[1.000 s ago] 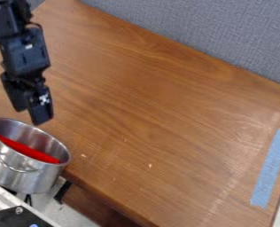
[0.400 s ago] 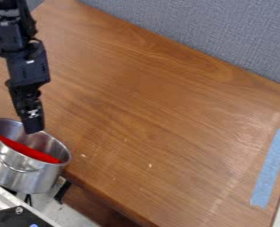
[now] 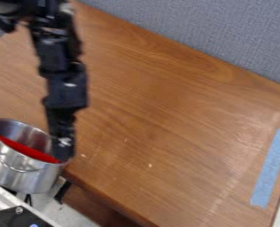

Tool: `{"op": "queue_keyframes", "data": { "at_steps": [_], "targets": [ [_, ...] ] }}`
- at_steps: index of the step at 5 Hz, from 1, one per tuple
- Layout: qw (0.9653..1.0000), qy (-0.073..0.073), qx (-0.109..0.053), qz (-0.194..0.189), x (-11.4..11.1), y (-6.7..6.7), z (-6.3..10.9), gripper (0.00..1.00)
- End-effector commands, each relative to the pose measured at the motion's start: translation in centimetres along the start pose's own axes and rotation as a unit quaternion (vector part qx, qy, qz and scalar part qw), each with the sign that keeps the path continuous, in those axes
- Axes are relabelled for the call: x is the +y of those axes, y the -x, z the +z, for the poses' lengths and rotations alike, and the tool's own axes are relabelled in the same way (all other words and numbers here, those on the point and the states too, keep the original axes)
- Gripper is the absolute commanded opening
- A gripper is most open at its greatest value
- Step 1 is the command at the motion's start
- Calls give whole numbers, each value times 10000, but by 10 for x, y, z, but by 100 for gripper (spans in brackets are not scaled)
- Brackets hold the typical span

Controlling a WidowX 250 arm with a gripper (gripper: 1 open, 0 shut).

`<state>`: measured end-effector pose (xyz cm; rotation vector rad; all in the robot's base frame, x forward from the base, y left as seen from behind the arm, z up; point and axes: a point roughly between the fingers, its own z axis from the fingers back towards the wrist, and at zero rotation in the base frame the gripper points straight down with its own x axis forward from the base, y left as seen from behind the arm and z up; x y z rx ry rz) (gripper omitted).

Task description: Move the red object from the metal pot to the table

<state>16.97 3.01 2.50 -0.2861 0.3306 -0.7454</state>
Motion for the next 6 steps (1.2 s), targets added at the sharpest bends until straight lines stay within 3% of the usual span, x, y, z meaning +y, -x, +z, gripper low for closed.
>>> {"op": "queue_keyframes", "data": {
  "at_steps": [1,2,3,5,6],
  "targets": [
    [9993,-230,77,-282,-25,-17,17,100],
    [9993,-154,-96,324,-9,-4,21,100],
    [9961,-26,-179,864,6,8,22,100],
    [9863,67,-292,1622,54,56,29,100],
    [9802,134,-427,1928,62,35,15,100]
  ]
}}
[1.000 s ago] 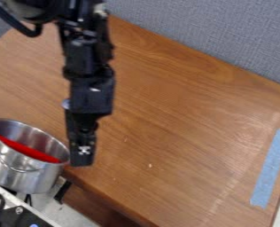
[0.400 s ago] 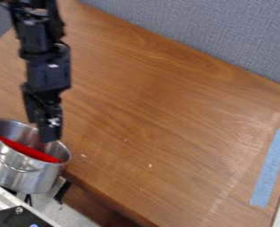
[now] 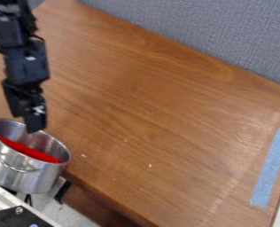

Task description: Move the red object from the metal pot to the table

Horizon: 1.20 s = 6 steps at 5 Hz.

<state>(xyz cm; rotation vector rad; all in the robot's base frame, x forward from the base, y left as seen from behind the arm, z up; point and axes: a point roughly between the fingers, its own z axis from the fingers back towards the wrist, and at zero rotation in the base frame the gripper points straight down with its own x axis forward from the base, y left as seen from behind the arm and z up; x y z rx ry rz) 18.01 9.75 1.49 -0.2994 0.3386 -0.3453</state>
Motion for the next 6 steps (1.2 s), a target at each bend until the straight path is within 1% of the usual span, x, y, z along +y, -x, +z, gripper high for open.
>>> {"op": "queue_keyframes", "data": {
  "at_steps": [1,2,3,4,5,6],
  "targets": [
    [9990,-200,-237,314,3,-27,-6,100],
    [9987,-326,-335,216,-6,-35,-16,100],
    [9981,-454,-399,145,-15,-42,-25,100],
    [9975,-558,-413,96,-21,-49,-35,0],
    [9971,-603,-448,-94,-50,-29,-44,0],
    [9960,-707,-401,-370,-75,-37,-43,0]
  ]
}}
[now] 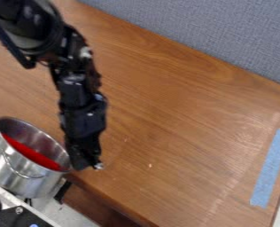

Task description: Move the red object from the metal pot to the table

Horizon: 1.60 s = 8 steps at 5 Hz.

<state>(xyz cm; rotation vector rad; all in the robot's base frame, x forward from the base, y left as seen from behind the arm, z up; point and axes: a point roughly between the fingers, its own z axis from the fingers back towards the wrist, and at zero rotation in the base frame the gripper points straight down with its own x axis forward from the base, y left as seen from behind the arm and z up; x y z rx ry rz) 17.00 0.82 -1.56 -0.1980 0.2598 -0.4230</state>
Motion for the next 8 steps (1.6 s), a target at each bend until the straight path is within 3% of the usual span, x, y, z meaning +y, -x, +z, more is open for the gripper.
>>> {"op": "queue_keyframes", "data": {
  "at_steps": [1,2,3,4,5,6,7,8],
  "targets": [
    [9985,-192,-192,-483,-21,-6,27,0],
    [9902,-376,-178,-1334,-56,-11,52,0],
    [9972,-412,-529,-335,-53,-35,48,0],
    [9967,-150,-666,441,-43,-43,32,0],
    [9855,106,-886,1442,-35,-26,32,0],
    [9643,357,-1217,2324,-27,-10,39,100],
    [9283,346,-1473,3396,-5,10,55,100],
    [9299,167,-1465,3370,11,19,67,100]
  ]
}}
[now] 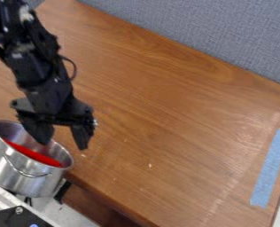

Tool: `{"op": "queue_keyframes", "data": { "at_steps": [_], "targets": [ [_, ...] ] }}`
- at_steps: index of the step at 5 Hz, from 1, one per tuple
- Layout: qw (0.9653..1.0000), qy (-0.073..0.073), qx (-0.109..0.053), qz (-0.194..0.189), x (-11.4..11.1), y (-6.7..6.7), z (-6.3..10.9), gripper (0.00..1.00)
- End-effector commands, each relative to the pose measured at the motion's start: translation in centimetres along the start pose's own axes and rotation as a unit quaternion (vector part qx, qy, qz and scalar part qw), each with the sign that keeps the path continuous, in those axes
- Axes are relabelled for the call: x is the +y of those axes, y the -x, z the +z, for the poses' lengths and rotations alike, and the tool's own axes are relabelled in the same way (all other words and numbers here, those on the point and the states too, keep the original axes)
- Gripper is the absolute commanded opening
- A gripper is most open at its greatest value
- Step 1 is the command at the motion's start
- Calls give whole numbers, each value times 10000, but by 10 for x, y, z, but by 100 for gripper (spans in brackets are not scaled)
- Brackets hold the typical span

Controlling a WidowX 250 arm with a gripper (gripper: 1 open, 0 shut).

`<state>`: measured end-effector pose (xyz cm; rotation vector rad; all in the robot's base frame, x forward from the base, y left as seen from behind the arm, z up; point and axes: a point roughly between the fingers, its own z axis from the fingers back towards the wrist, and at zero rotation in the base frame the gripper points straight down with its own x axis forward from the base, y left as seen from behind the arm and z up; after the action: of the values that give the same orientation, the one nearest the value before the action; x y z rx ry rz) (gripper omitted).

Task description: Move the red object from the metal pot to the table

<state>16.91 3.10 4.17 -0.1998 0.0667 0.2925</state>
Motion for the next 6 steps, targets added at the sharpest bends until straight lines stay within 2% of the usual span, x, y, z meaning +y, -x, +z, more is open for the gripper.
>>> {"op": "queue_keyframes", "data": {
  "at_steps": [1,2,3,4,5,6],
  "targets": [
    [9996,-226,-178,-5,7,-26,9,100],
    [9954,-195,-331,873,10,-11,2,100],
    [9823,-185,-461,1806,12,-9,1,100],
    [9814,-279,-525,1823,48,-20,21,100],
    [9698,-459,-664,2303,76,-30,25,100],
    [9777,-711,-688,1852,83,-33,14,100]
  ]
}}
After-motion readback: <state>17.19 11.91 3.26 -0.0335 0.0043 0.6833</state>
